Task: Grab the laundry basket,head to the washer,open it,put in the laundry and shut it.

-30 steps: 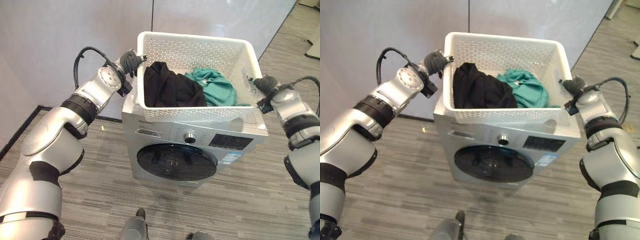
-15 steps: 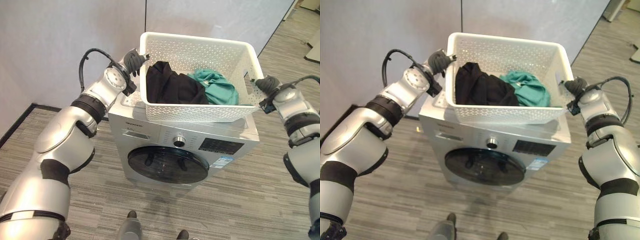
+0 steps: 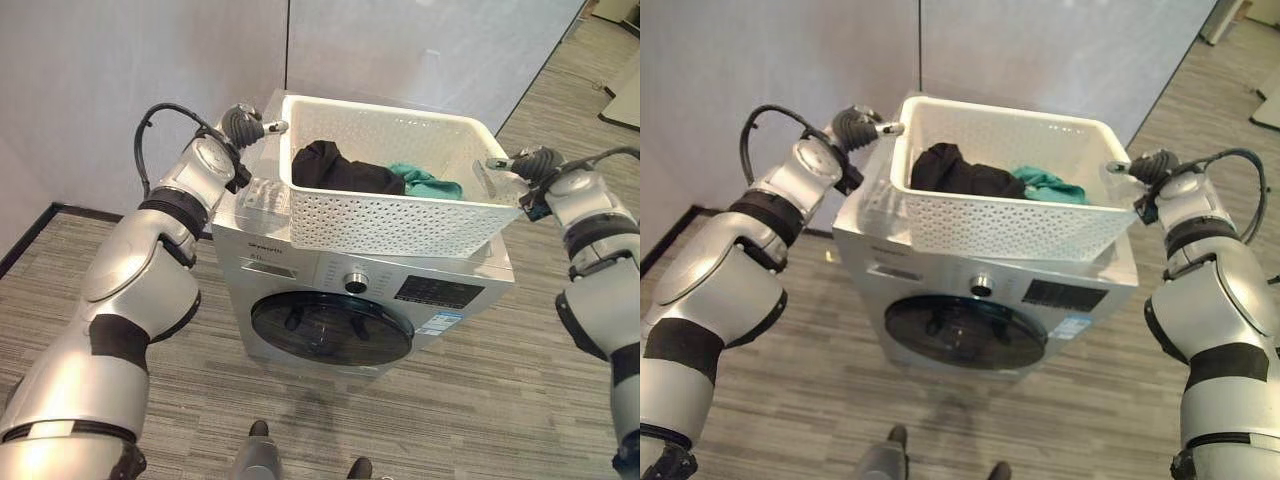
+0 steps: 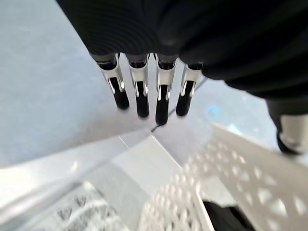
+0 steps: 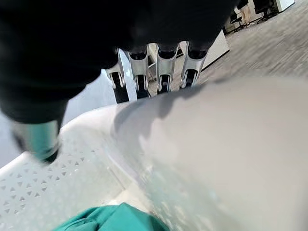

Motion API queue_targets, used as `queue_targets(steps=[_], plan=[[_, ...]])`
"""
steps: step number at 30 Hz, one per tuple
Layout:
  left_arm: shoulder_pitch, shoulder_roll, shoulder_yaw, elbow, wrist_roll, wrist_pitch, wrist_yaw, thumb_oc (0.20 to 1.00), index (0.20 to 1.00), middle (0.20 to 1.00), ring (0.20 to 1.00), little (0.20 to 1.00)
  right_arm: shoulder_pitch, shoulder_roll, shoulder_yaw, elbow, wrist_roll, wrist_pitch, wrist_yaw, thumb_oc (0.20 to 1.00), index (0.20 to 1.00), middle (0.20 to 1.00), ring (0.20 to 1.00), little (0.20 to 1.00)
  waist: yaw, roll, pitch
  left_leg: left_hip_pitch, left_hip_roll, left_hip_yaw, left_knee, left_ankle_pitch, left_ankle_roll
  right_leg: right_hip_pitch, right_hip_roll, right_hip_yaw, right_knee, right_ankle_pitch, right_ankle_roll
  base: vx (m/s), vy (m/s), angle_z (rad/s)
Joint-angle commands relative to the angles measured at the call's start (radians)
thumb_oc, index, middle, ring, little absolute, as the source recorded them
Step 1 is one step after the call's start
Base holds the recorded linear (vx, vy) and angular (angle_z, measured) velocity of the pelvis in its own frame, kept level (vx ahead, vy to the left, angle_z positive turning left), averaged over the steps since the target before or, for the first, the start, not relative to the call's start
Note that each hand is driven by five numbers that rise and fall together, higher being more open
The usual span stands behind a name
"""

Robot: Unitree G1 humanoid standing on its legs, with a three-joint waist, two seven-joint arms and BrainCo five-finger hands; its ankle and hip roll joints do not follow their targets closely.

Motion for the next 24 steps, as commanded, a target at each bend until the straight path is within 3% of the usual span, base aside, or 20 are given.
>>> queue_targets(steps=[1, 8, 13, 16, 19, 20, 22, 23, 24], plan=[[-0.149, 0.077, 0.045, -0.012, -0.024, -0.095, 0.103, 1.0, 1.0, 1.0, 1.0, 1.0, -0.046, -0.096, -0.001, 0.036, 0.102, -0.028, -0.072, 1.0, 1.0, 1.0, 1.0, 1.0, 0.01, 0.042, 0.042, 0.098, 0.027, -0.01, -0.185, 0.062, -0.025, 0.074, -0.02, 0.021, -0.004, -0.049, 0.076, 0.05, 0.013, -0.03], [-0.063, 0.224, 0.185, -0.261, -0.014, -0.162, 0.204, 1.0, 1.0, 1.0, 1.0, 1.0, 0.025, -0.219, -0.105, -0.08, 0.205, -0.087, -0.108, 1.0, 1.0, 1.0, 1.0, 1.0, -0.003, 0.036, 0.025, 0.123, 0.028, -0.004, -0.2, 0.053, -0.028, 0.087, -0.019, 0.026, -0.006, -0.057, 0.079, 0.05, 0.01, -0.04], [0.062, 0.427, 0.293, -0.492, 0.059, -0.178, 0.237, 1.0, 1.0, 1.0, 1.0, 1.0, 0.184, -0.325, -0.236, -0.23, 0.251, -0.125, -0.119, 1.0, 1.0, 1.0, 1.0, 1.0, -0.008, 0.04, 0.014, 0.14, 0.031, 0.001, -0.205, 0.044, -0.029, 0.095, -0.02, 0.035, -0.009, -0.062, 0.079, 0.05, 0.001, -0.04], [0.275, 0.568, 0.457, -0.672, 0.134, -0.173, 0.238, 1.0, 1.0, 1.0, 1.0, 1.0, 0.42, -0.378, -0.42, -0.4, 0.256, -0.153, -0.131, 1.0, 1.0, 1.0, 1.0, 1.0, -0.006, 0.047, 0.011, 0.152, 0.033, 0.004, -0.208, 0.038, -0.028, 0.104, -0.02, 0.034, -0.013, -0.066, 0.079, 0.04, -0.011, -0.07], [0.632, 0.663, 0.705, -0.855, 0.204, -0.164, 0.196, 1.0, 1.0, 1.0, 1.0, 1.0, 0.75, -0.38, -0.683, -0.629, 0.198, -0.179, -0.16, 1.0, 1.0, 1.0, 1.0, 1.0, 0.006, 0.045, 0.009, 0.162, 0.034, 0.001, -0.213, 0.034, -0.028, 0.114, -0.021, 0.033, -0.02, -0.07, 0.076, 0.02, -0.01, -0.04], [1.009, 0.652, 0.962, -1.003, 0.228, -0.157, 0.137, 1.0, 1.0, 1.0, 1.0, 1.0, 1.035, -0.326, -0.896, -0.834, 0.142, -0.177, -0.165, 1.0, 1.0, 1.0, 1.0, 1.0, 0.012, 0.053, -0.004, 0.165, 0.034, 0.0, -0.214, 0.033, -0.026, 0.118, -0.025, 0.032, -0.027, -0.07, 0.073, 0.03, -0.013, -0.09], [1.11, 0.636, 1.019, -1.021, 0.226, -0.158, 0.117, 1.0, 1.0, 1.0, 1.0, 1.0, 1.097, -0.296, -0.942, -0.871, 0.133, -0.183, -0.167, 1.0, 1.0, 1.0, 1.0, 1.0, 0.015, 0.057, 0.0, 0.168, 0.036, 0.0, -0.214, 0.03, -0.026, 0.122, -0.024, 0.032, -0.028, -0.072, 0.072, 0.03, -0.018, -0.13], [1.36, 0.57, 1.146, -1.098, 0.223, -0.156, 0.06, 1.0, 1.0, 1.0, 1.0, 1.0, 1.249, -0.221, -1.056, -0.95, 0.109, -0.188, -0.166, 1.0, 1.0, 1.0, 1.0, 1.0, 0.018, 0.064, 0.0, 0.175, 0.037, 0.0, -0.216, 0.027, -0.024, 0.128, -0.024, 0.032, -0.036, -0.073, 0.069, 0.03, -0.023, -0.1], [1.448, 0.534, 1.181, -1.133, 0.219, -0.154, 0.035, 1.0, 1.0, 1.0, 1.0, 1.0, 1.304, -0.184, -1.093, -0.965, 0.097, -0.187, -0.165, 1.0, 1.0, 1.0, 1.0, 1.0, 0.02, 0.067, 0.003, 0.176, 0.037, 0.001, -0.216, 0.026, -0.023, 0.129, -0.024, 0.031, -0.038, -0.074, 0.067, 0.02, -0.015, -0.05]])
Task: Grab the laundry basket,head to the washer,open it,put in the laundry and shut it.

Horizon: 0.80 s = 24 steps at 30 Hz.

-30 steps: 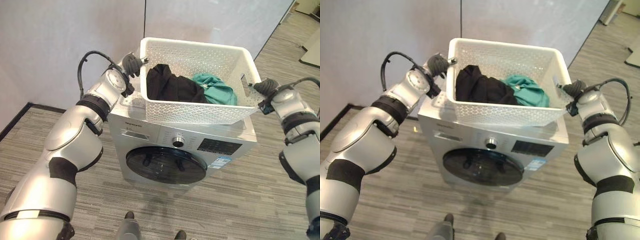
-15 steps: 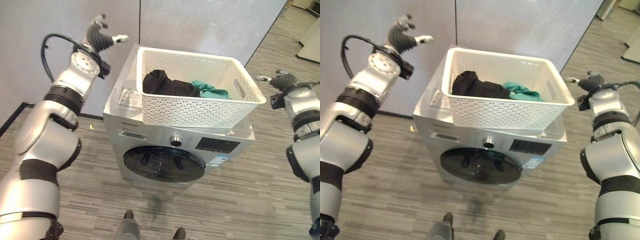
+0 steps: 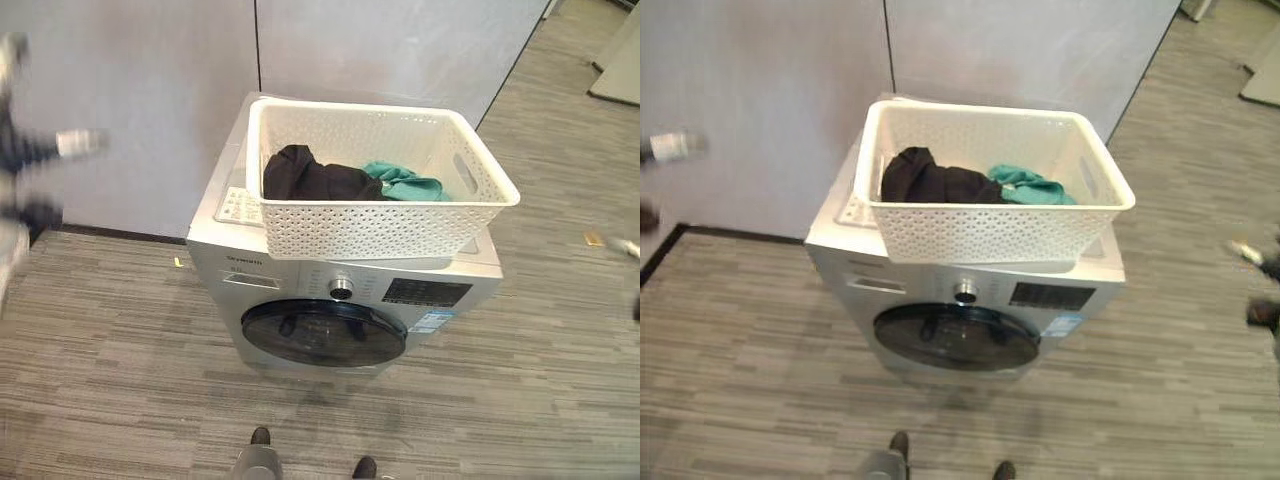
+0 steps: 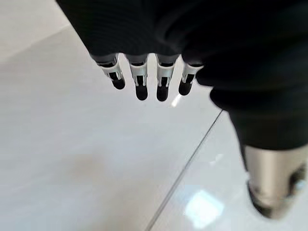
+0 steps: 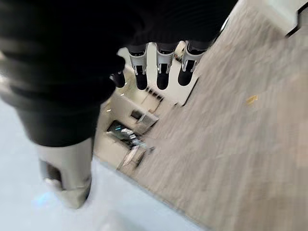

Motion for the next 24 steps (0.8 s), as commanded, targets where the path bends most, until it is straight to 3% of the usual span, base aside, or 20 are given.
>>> queue_targets(steps=[1, 2, 4, 6, 7, 10, 11, 17, 22, 24], plan=[[0.083, -0.058, 0.088, -0.05, 0.018, -0.022, -0.088, 1.0, 1.0, 1.0, 1.0, 1.0, -0.009, -0.001, -0.042, -0.032, -0.064, -0.063, -0.015, 1.0, 1.0, 1.0, 1.0, 1.0, 0.029, 0.034, -0.03, 0.054, 0.037, -0.047, -0.106, 0.02, -0.006, 0.056, -0.034, -0.008, 0.035, -0.076, 0.067, 0.01, -0.031, -0.03], [0.225, -0.154, 0.131, -0.101, -0.015, -0.022, -0.132, 1.0, 1.0, 1.0, 1.0, 1.0, 0.091, 0.08, -0.09, -0.053, -0.086, -0.058, -0.011, 1.0, 1.0, 1.0, 1.0, 1.0, 0.03, 0.038, -0.021, 0.061, 0.04, -0.048, -0.11, 0.014, -0.006, 0.062, -0.032, -0.007, 0.03, -0.081, 0.063, 0.0, 0.0, 0.0], [0.305, -0.2, 0.158, -0.136, -0.031, -0.014, -0.154, 1.0, 1.0, 1.0, 1.0, 1.0, 0.144, 0.128, -0.105, -0.07, -0.096, -0.051, -0.004, 1.0, 1.0, 1.0, 1.0, 1.0, 0.026, 0.038, -0.025, 0.058, 0.039, -0.049, -0.114, 0.022, -0.003, 0.06, -0.032, -0.008, 0.025, -0.075, 0.061, -0.02, -0.024, 0.02], [0.434, -0.301, 0.178, -0.184, -0.061, -0.014, -0.196, 1.0, 1.0, 1.0, 1.0, 1.0, 0.251, 0.227, -0.132, -0.081, -0.106, -0.041, 0.013, 1.0, 1.0, 1.0, 1.0, 1.0, 0.023, 0.041, -0.016, 0.063, 0.044, -0.051, -0.118, 0.018, -0.003, 0.064, -0.027, -0.007, 0.019, -0.08, 0.056, -0.03, -0.053, 0.0], [0.528, -0.38, 0.179, -0.211, -0.143, -0.011, -0.241, 1.0, 1.0, 1.0, 1.0, 1.0, 0.333, 0.303, -0.132, -0.098, -0.107, -0.03, 0.054, 1.0, 1.0, 1.0, 1.0, 1.0, 0.015, 0.042, -0.01, 0.062, 0.046, -0.052, -0.121, 0.022, -0.003, 0.062, -0.024, -0.002, 0.013, -0.078, 0.052, -0.05, -0.068, 0.03], [0.604, -0.444, 0.123, -0.18, -0.264, 0.003, -0.295, 1.0, 1.0, 1.0, 1.0, 1.0, 0.368, 0.387, -0.074, -0.032, -0.082, -0.033, 0.1, 1.0, 1.0, 1.0, 1.0, 1.0, 0.007, 0.038, -0.013, 0.046, 0.049, -0.05, -0.124, 0.043, -0.002, 0.049, -0.023, 0.006, 0.003, -0.066, 0.049, -0.09, -0.062, -0.01], [0.524, -0.495, -0.05, -0.004, -0.3, 0.023, -0.298, 1.0, 1.0, 1.0, 1.0, 1.0, 0.286, 0.448, 0.102, 0.167, -0.12, -0.033, 0.099, 1.0, 1.0, 1.0, 1.0, 1.0, 0.01, 0.042, -0.011, 0.041, 0.056, -0.048, -0.124, 0.053, -0.005, 0.044, -0.014, 0.017, -0.005, -0.067, 0.044, -0.09, -0.094, -0.06], [0.259, -0.658, -0.312, 0.418, -0.149, 0.049, -0.181, 1.0, 1.0, 1.0, 1.0, 1.0, 0.05, 0.574, 0.396, 0.611, -0.136, -0.005, 0.075, 1.0, 1.0, 1.0, 1.0, 1.0, 0.027, 0.049, -0.006, 0.02, 0.078, -0.061, -0.098, 0.064, -0.021, 0.04, 0.015, 0.045, -0.019, -0.085, 0.022, -0.08, -0.092, -0.1], [0.192, -0.705, -0.42, 0.485, -0.051, 0.055, -0.152, 1.0, 1.0, 1.0, 1.0, 1.0, -0.028, 0.606, 0.503, 0.734, -0.165, 0.0, 0.054, 1.0, 1.0, 1.0, 1.0, 1.0, 0.049, 0.066, 0.009, -0.002, 0.122, -0.086, -0.088, 0.1, -0.05, 0.049, 0.072, 0.055, -0.045, -0.111, -0.013, -0.1, -0.167, 0.06], [0.183, -0.7, -0.461, 0.469, -0.007, 0.062, -0.168, 1.0, 1.0, 1.0, 1.0, 1.0, -0.063, 0.605, 0.551, 0.77, -0.21, 0.006, 0.039, 1.0, 1.0, 1.0, 1.0, 1.0, 0.066, 0.084, 0.027, -0.026, 0.151, -0.106, -0.1, 0.16, -0.069, 0.04, 0.099, 0.04, -0.046, -0.132, -0.023, -0.19, -0.196, 0.19]])
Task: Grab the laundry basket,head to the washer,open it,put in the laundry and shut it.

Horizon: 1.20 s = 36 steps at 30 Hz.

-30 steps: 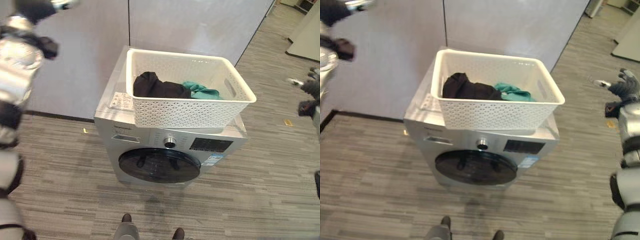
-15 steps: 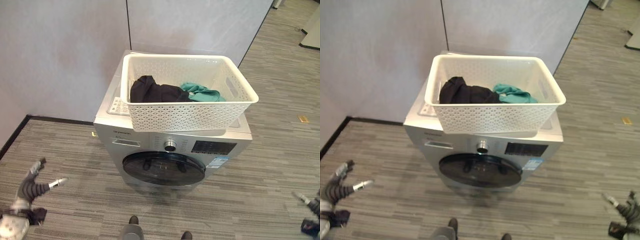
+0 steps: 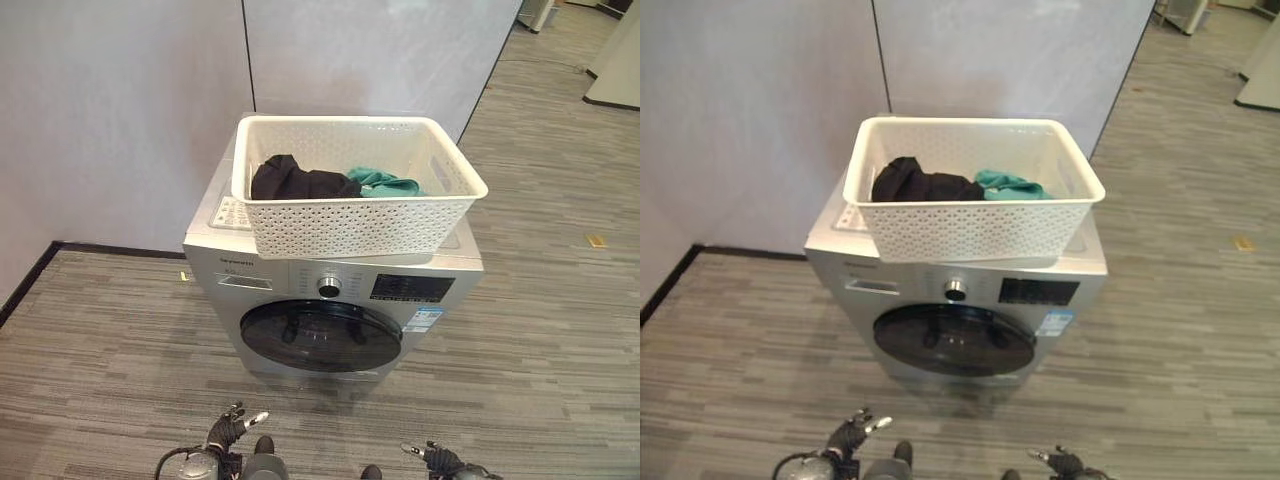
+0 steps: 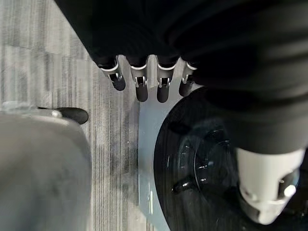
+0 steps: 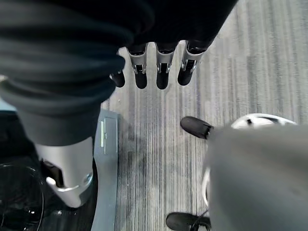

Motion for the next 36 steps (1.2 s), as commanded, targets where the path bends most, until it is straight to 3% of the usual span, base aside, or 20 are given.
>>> queue_targets(steps=[1, 2, 3, 5, 7, 8, 11, 12, 14, 16, 18, 19, 20, 21, 24, 25, 26, 30, 31, 36], plan=[[-0.028, 0.088, -0.037, -0.078, 0.093, -0.008, 0.011, 1.0, 1.0, 1.0, 1.0, 1.0, -0.028, -0.071, 0.036, 0.011, -0.088, 0.002, -0.043, 1.0, 1.0, 1.0, 1.0, 1.0, 0.04, 0.032, 0.053, -0.079, 0.086, -0.09, -0.037, 0.13, -0.034, 0.012, 0.009, 0.005, 0.0, -0.141, 0.007, -0.13, -0.074, 0.25], [-0.028, 0.087, -0.037, -0.078, 0.093, -0.008, 0.011, 1.0, 1.0, 1.0, 1.0, 1.0, -0.028, -0.071, 0.036, 0.011, -0.088, 0.002, -0.043, 1.0, 1.0, 1.0, 1.0, 1.0, 0.039, 0.033, 0.053, -0.08, 0.086, -0.091, -0.038, 0.131, -0.034, 0.011, 0.01, 0.004, 0.0, -0.141, 0.007, -0.26, -0.093, 0.34], [-0.057, 0.091, -0.054, -0.086, 0.097, -0.01, 0.014, 1.0, 1.0, 1.0, 1.0, 1.0, -0.051, -0.078, 0.06, 0.009, -0.109, 0.002, -0.052, 1.0, 1.0, 1.0, 1.0, 1.0, 0.049, 0.039, 0.085, -0.129, 0.095, -0.105, -0.044, 0.187, -0.061, -0.002, 0.013, -0.009, 0.0, -0.145, 0.0, -0.33, -0.11, 0.26], [-0.076, 0.09, -0.053, -0.086, 0.091, -0.013, 0.018, 1.0, 1.0, 1.0, 1.0, 1.0, -0.057, -0.081, 0.072, 0.0, -0.126, 0.003, -0.051, 1.0, 1.0, 1.0, 1.0, 1.0, 0.039, 0.032, 0.095, -0.15, 0.088, -0.101, -0.025, 0.166, -0.048, -0.026, 0.004, -0.025, 0.0, -0.133, -0.004, -0.3, -0.094, 0.47], [-0.101, 0.086, -0.064, -0.082, 0.115, -0.013, 0.019, 1.0, 1.0, 1.0, 1.0, 1.0, -0.041, -0.09, 0.085, -0.034, -0.152, 0.005, -0.051, 1.0, 1.0, 1.0, 1.0, 1.0, -0.003, 0.003, 0.099, -0.122, 0.093, -0.033, 0.157, 0.072, -0.019, -0.075, -0.025, -0.069, 0.0, -0.112, -0.017, -0.3, -0.112, 0.93], [-0.101, 0.086, -0.064, -0.082, 0.115, -0.013, 0.019, 1.0, 1.0, 1.0, 1.0, 1.0, -0.04, -0.09, 0.085, -0.035, -0.152, 0.006, -0.051, 1.0, 1.0, 1.0, 1.0, 1.0, -0.003, 0.004, 0.099, -0.125, 0.095, -0.034, 0.165, 0.066, -0.019, -0.074, -0.024, -0.069, 0.0, -0.113, -0.017, -0.17, -0.111, 0.75], [-0.092, 0.08, -0.06, -0.1, 0.127, -0.019, 0.01, 1.0, 1.0, 1.0, 1.0, 1.0, 0.02, -0.103, 0.074, -0.1, -0.178, 0.009, -0.044, 1.0, 1.0, 1.0, 1.0, 1.0, -0.054, -0.006, 0.08, -0.018, 0.135, 0.002, 0.379, -0.031, -0.014, -0.102, -0.043, -0.096, 0.0, -0.1, -0.028, -0.14, -0.026, 0.49], [-0.089, 0.08, -0.06, -0.101, 0.127, -0.018, 0.009, 1.0, 1.0, 1.0, 1.0, 1.0, 0.023, -0.104, 0.075, -0.104, -0.179, 0.01, -0.044, 1.0, 1.0, 1.0, 1.0, 1.0, -0.055, -0.004, 0.081, -0.017, 0.137, 0.0, 0.383, -0.034, -0.015, -0.099, -0.042, -0.097, 0.0, -0.101, -0.028, -0.22, 0.095, 0.8], [-0.077, 0.083, -0.057, -0.117, 0.145, -0.018, 0.007, 1.0, 1.0, 1.0, 1.0, 1.0, 0.062, -0.108, 0.054, -0.136, -0.196, 0.019, -0.049, 1.0, 1.0, 1.0, 1.0, 1.0, -0.102, 0.017, 0.05, 0.112, 0.132, 0.007, 0.328, -0.067, -0.03, -0.126, -0.055, -0.133, 0.001, -0.078, -0.017, -0.18, 0.171, 0.82], [-0.073, 0.076, -0.051, -0.125, 0.15, -0.016, 0.011, 1.0, 1.0, 1.0, 1.0, 1.0, 0.088, -0.113, 0.025, -0.175, -0.181, 0.017, -0.053, 1.0, 1.0, 1.0, 1.0, 1.0, -0.139, 0.032, 0.036, 0.171, 0.101, 0.042, 0.205, -0.146, -0.021, -0.152, -0.084, -0.149, 0.007, -0.04, 0.012, -0.13, 0.158, 0.51], [-0.072, 0.073, -0.053, -0.129, 0.156, -0.013, 0.01, 1.0, 1.0, 1.0, 1.0, 1.0, 0.097, -0.114, 0.015, -0.19, -0.178, 0.018, -0.056, 1.0, 1.0, 1.0, 1.0, 1.0, -0.147, 0.037, 0.032, 0.19, 0.092, 0.069, 0.146, -0.167, -0.014, -0.164, -0.101, -0.16, 0.008, -0.025, 0.022, -0.16, 0.2, 0.65], [-0.062, 0.078, -0.044, -0.15, 0.167, -0.014, 0.007, 1.0, 1.0, 1.0, 1.0, 1.0, 0.093, -0.13, -0.015, -0.224, -0.173, 0.02, -0.065, 1.0, 1.0, 1.0, 1.0, 1.0, -0.153, 0.046, 0.029, 0.216, 0.049, 0.091, 0.045, -0.216, 0.006, -0.197, -0.152, -0.182, 0.015, 0.032, 0.055, -0.19, 0.274, 0.72], [-0.061, 0.077, -0.044, -0.152, 0.167, -0.013, 0.006, 1.0, 1.0, 1.0, 1.0, 1.0, 0.094, -0.131, -0.016, -0.226, -0.174, 0.022, -0.065, 1.0, 1.0, 1.0, 1.0, 1.0, -0.152, 0.045, 0.029, 0.218, 0.044, 0.092, 0.041, -0.215, 0.011, -0.197, -0.156, -0.18, 0.015, 0.036, 0.059, -0.29, 0.43, 0.79], [-0.036, 0.097, -0.037, -0.181, 0.191, -0.017, -0.011, 1.0, 1.0, 1.0, 1.0, 1.0, 0.066, -0.159, -0.022, -0.27, -0.212, 0.021, -0.071, 1.0, 1.0, 1.0, 1.0, 1.0, -0.135, 0.045, 0.049, 0.224, -0.022, 0.097, -0.006, -0.242, 0.045, -0.224, -0.221, -0.2, 0.027, 0.096, 0.098, -0.17, 0.245, 0.51], [-0.019, 0.119, -0.03, -0.189, 0.199, -0.023, -0.025, 1.0, 1.0, 1.0, 1.0, 1.0, 0.041, -0.186, -0.034, -0.308, -0.234, 0.021, -0.076, 1.0, 1.0, 1.0, 1.0, 1.0, -0.136, 0.046, 0.064, 0.218, -0.044, 0.086, -0.019, -0.237, 0.06, -0.245, -0.257, -0.157, 0.07, 0.093, 0.122, -0.17, 0.149, 0.08], [-0.017, 0.132, -0.029, -0.192, 0.215, -0.028, -0.023, 1.0, 1.0, 1.0, 1.0, 1.0, 0.032, -0.205, -0.049, -0.34, -0.251, 0.02, -0.082, 1.0, 1.0, 1.0, 1.0, 1.0, -0.146, 0.035, 0.079, 0.194, -0.064, 0.076, -0.018, -0.214, 0.069, -0.28, -0.283, -0.073, 0.128, 0.085, 0.12, -0.28, 0.054, 0.23], [-0.009, 0.15, -0.016, -0.212, 0.231, -0.039, -0.021, 1.0, 1.0, 1.0, 1.0, 1.0, 0.017, -0.262, -0.079, -0.383, -0.293, 0.014, -0.113, 1.0, 1.0, 1.0, 1.0, 1.0, -0.148, 0.038, 0.091, 0.175, -0.074, 0.044, -0.022, -0.206, 0.083, -0.272, -0.262, 0.077, 0.168, 0.062, 0.123, -0.24, 0.027, 0.39], [-0.001, 0.147, -0.033, -0.22, 0.231, -0.049, -0.025, 1.0, 1.0, 1.0, 1.0, 1.0, -0.047, -0.353, -0.131, -0.352, -0.33, -0.002, -0.183, 1.0, 1.0, 1.0, 1.0, 1.0, -0.113, 0.025, 0.073, 0.137, -0.095, 0.004, -0.02, -0.187, 0.09, -0.208, -0.258, 0.113, 0.145, 0.036, 0.116, -0.03, -0.081, 0.45], [0.013, 0.142, -0.037, -0.209, 0.234, -0.057, -0.021, 1.0, 1.0, 1.0, 1.0, 1.0, -0.107, -0.402, -0.136, -0.317, -0.326, -0.005, -0.207, 1.0, 1.0, 1.0, 1.0, 1.0, -0.082, 0.01, 0.062, 0.12, -0.095, -0.004, -0.013, -0.18, 0.085, -0.185, -0.258, 0.096, 0.111, 0.038, 0.123, 0.02, -0.085, 0.18], [-0.007, 0.127, -0.071, -0.193, 0.189, -0.064, -0.013, 1.0, 1.0, 1.0, 1.0, 1.0, -0.209, -0.482, -0.125, -0.269, -0.296, -0.014, -0.242, 1.0, 1.0, 1.0, 1.0, 1.0, -0.046, 0.007, 0.069, 0.076, -0.059, -0.05, -0.021, -0.143, 0.053, -0.15, -0.247, 0.047, 0.082, 0.026, 0.118, 0.01, -0.134, 0.17]])
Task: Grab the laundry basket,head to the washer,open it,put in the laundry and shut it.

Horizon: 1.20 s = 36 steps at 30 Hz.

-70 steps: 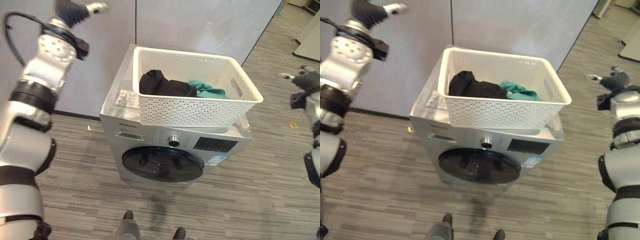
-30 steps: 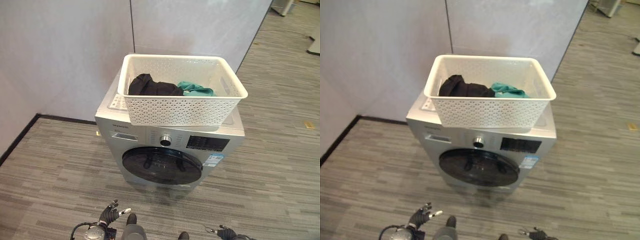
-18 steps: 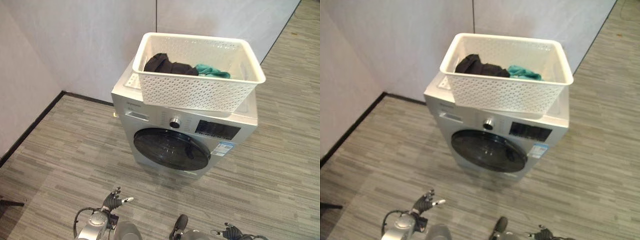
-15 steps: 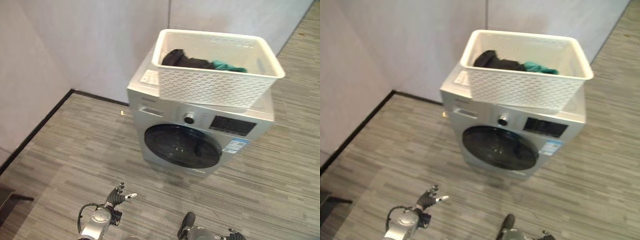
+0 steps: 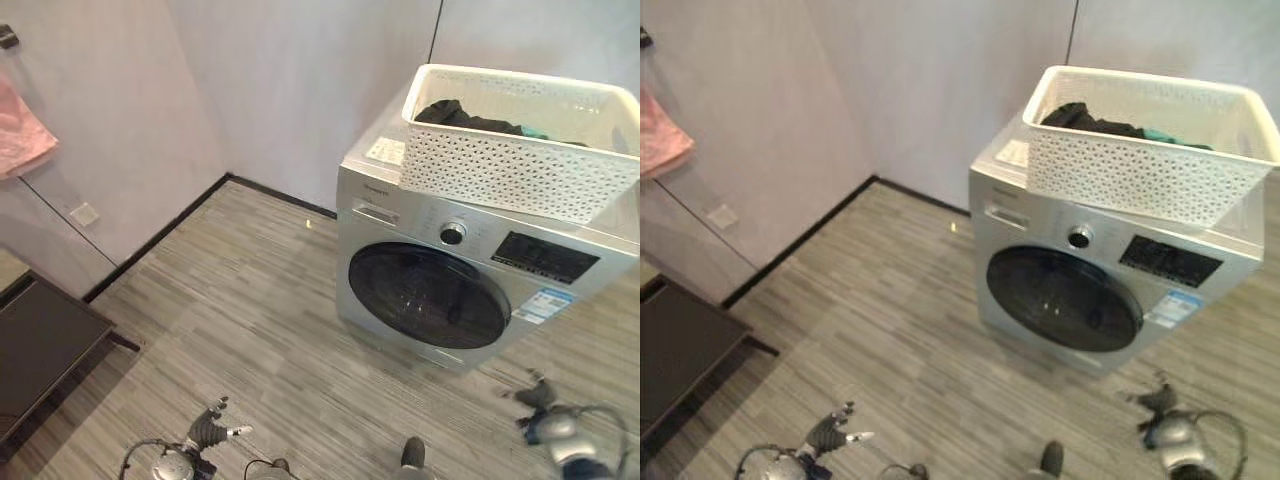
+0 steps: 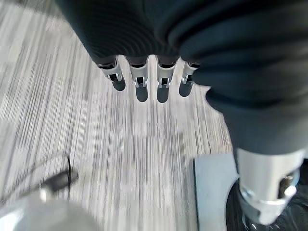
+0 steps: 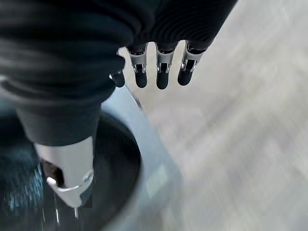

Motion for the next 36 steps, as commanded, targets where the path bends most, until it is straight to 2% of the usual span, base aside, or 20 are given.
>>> queue_targets(steps=[1, 3, 6, 9, 12, 13, 17, 24, 27, 31, 32, 33, 34, 35, 36], plan=[[-0.064, 0.036, -0.016, -0.047, -0.021, -0.056, 0.006, 1.0, 1.0, 1.0, 1.0, 1.0, -0.105, -0.018, 0.013, 0.032, 0.015, -0.037, -0.049, 1.0, 1.0, 1.0, 1.0, 1.0, 0.027, -0.035, 0.035, -0.052, -0.002, -0.028, 0.026, -0.045, 0.061, -0.039, -0.055, -0.016, 0.082, -0.097, 0.014, -0.06, -0.15, 0.44], [-0.087, 0.044, -0.056, -0.054, -0.039, -0.06, 0.014, 1.0, 1.0, 1.0, 1.0, 1.0, -0.195, -0.044, 0.046, 0.03, 0.029, -0.045, -0.083, 1.0, 1.0, 1.0, 1.0, 1.0, 0.044, -0.02, 0.086, -0.111, 0.007, -0.065, 0.044, -0.022, 0.05, -0.054, -0.052, -0.041, 0.098, -0.109, 0.006, -0.13, -0.108, 0.5], [-0.107, 0.048, -0.076, -0.061, -0.057, -0.066, 0.019, 1.0, 1.0, 1.0, 1.0, 1.0, -0.267, -0.049, 0.07, 0.061, 0.059, -0.055, -0.1, 1.0, 1.0, 1.0, 1.0, 1.0, 0.052, -0.001, 0.12, -0.156, 0.007, -0.084, 0.055, -0.006, 0.044, -0.079, -0.057, -0.063, 0.116, -0.113, 0.001, -0.13, -0.024, 0.46], [-0.132, 0.053, -0.098, -0.057, -0.068, -0.067, 0.038, 1.0, 1.0, 1.0, 1.0, 1.0, -0.362, -0.035, 0.085, 0.081, 0.118, -0.065, -0.131, 1.0, 1.0, 1.0, 1.0, 1.0, 0.07, 0.038, 0.178, -0.228, 0.013, -0.105, 0.069, 0.02, 0.034, -0.118, -0.062, -0.093, 0.153, -0.131, -0.01, -0.1, -0.009, 0.38], [-0.136, 0.053, -0.109, -0.054, -0.067, -0.071, 0.042, 1.0, 1.0, 1.0, 1.0, 1.0, -0.389, -0.04, 0.089, 0.095, 0.13, -0.07, -0.14, 1.0, 1.0, 1.0, 1.0, 1.0, 0.074, 0.052, 0.195, -0.258, 0.009, -0.114, 0.076, 0.028, 0.032, -0.137, -0.068, -0.103, 0.17, -0.137, -0.015, -0.06, 0.001, 0.37], [-0.133, 0.058, -0.119, -0.063, -0.071, -0.079, 0.046, 1.0, 1.0, 1.0, 1.0, 1.0, -0.43, -0.062, 0.1, 0.108, 0.135, -0.078, -0.151, 1.0, 1.0, 1.0, 1.0, 1.0, 0.082, 0.065, 0.213, -0.282, 0.002, -0.119, 0.08, 0.035, 0.032, -0.155, -0.071, -0.107, 0.177, -0.137, -0.016, -0.04, 0.007, 0.12], [-0.133, 0.064, -0.136, -0.081, -0.076, -0.086, 0.051, 1.0, 1.0, 1.0, 1.0, 1.0, -0.501, -0.116, 0.115, 0.158, 0.137, -0.085, -0.168, 1.0, 1.0, 1.0, 1.0, 1.0, 0.093, 0.085, 0.235, -0.309, -0.003, -0.121, 0.079, 0.048, 0.029, -0.179, -0.075, -0.112, 0.183, -0.137, -0.016, -0.04, 0.009, 0.09], [-0.132, 0.056, -0.16, -0.064, -0.082, -0.096, 0.056, 1.0, 1.0, 1.0, 1.0, 1.0, -0.55, -0.242, 0.17, 0.159, 0.065, -0.088, -0.197, 1.0, 1.0, 1.0, 1.0, 1.0, 0.102, 0.088, 0.248, -0.325, -0.003, -0.113, 0.042, 0.07, 0.03, -0.207, -0.073, -0.115, 0.171, -0.13, -0.013, 0.0, 0.005, 0.04], [-0.139, 0.055, -0.16, -0.064, -0.079, -0.098, 0.058, 1.0, 1.0, 1.0, 1.0, 1.0, -0.558, -0.24, 0.193, 0.161, 0.054, -0.089, -0.191, 1.0, 1.0, 1.0, 1.0, 1.0, 0.104, 0.087, 0.253, -0.33, -0.004, -0.114, 0.039, 0.071, 0.031, -0.212, -0.073, -0.116, 0.168, -0.127, -0.013, 0.0, 0.0, 0.0], [-0.161, 0.048, -0.164, -0.058, -0.079, -0.101, 0.068, 1.0, 1.0, 1.0, 1.0, 1.0, -0.556, -0.16, 0.249, 0.141, 0.044, -0.094, -0.163, 1.0, 1.0, 1.0, 1.0, 1.0, 0.111, 0.082, 0.261, -0.337, -0.006, -0.113, 0.038, 0.074, 0.032, -0.215, -0.072, -0.118, 0.158, -0.123, -0.014, 0.02, -0.01, -0.02], [-0.173, 0.036, -0.161, -0.044, -0.081, -0.102, 0.078, 1.0, 1.0, 1.0, 1.0, 1.0, -0.533, -0.066, 0.28, 0.115, 0.053, -0.099, -0.14, 1.0, 1.0, 1.0, 1.0, 1.0, 0.116, 0.079, 0.258, -0.327, 0.002, -0.116, 0.038, 0.052, 0.028, -0.203, -0.062, -0.107, 0.154, -0.145, -0.007, 0.08, -0.045, -0.04], [-0.176, 0.033, -0.159, -0.036, -0.079, -0.102, 0.084, 1.0, 1.0, 1.0, 1.0, 1.0, -0.519, -0.014, 0.297, 0.094, 0.054, -0.1, -0.132, 1.0, 1.0, 1.0, 1.0, 1.0, 0.117, 0.076, 0.258, -0.328, 0.004, -0.115, 0.042, 0.05, 0.027, -0.2, -0.061, -0.108, 0.154, -0.146, -0.008, 0.0, -0.021, -0.05], [-0.175, 0.034, -0.158, -0.036, -0.079, -0.103, 0.085, 1.0, 1.0, 1.0, 1.0, 1.0, -0.517, -0.012, 0.297, 0.093, 0.054, -0.099, -0.134, 1.0, 1.0, 1.0, 1.0, 1.0, 0.116, 0.073, 0.264, -0.339, -0.003, -0.111, 0.047, 0.069, 0.031, -0.208, -0.069, -0.12, 0.154, -0.125, -0.019, 0.0, -0.015, -0.11], [-0.178, 0.031, -0.155, -0.031, -0.075, -0.1, 0.089, 1.0, 1.0, 1.0, 1.0, 1.0, -0.497, 0.045, 0.319, 0.075, 0.047, -0.098, -0.122, 1.0, 1.0, 1.0, 1.0, 1.0, 0.117, 0.071, 0.256, -0.329, 0.004, -0.117, 0.047, 0.047, 0.027, -0.197, -0.061, -0.111, 0.153, -0.147, -0.01, -0.08, 0.013, -0.12], [-0.18, 0.029, -0.154, -0.031, -0.071, -0.097, 0.091, 1.0, 1.0, 1.0, 1.0, 1.0, -0.472, 0.107, 0.341, 0.052, 0.045, -0.1, -0.11, 1.0, 1.0, 1.0, 1.0, 1.0, 0.119, 0.068, 0.262, -0.339, -0.003, -0.114, 0.055, 0.063, 0.032, -0.202, -0.068, -0.125, 0.154, -0.128, -0.022, 0.09, -0.046, -0.1]])
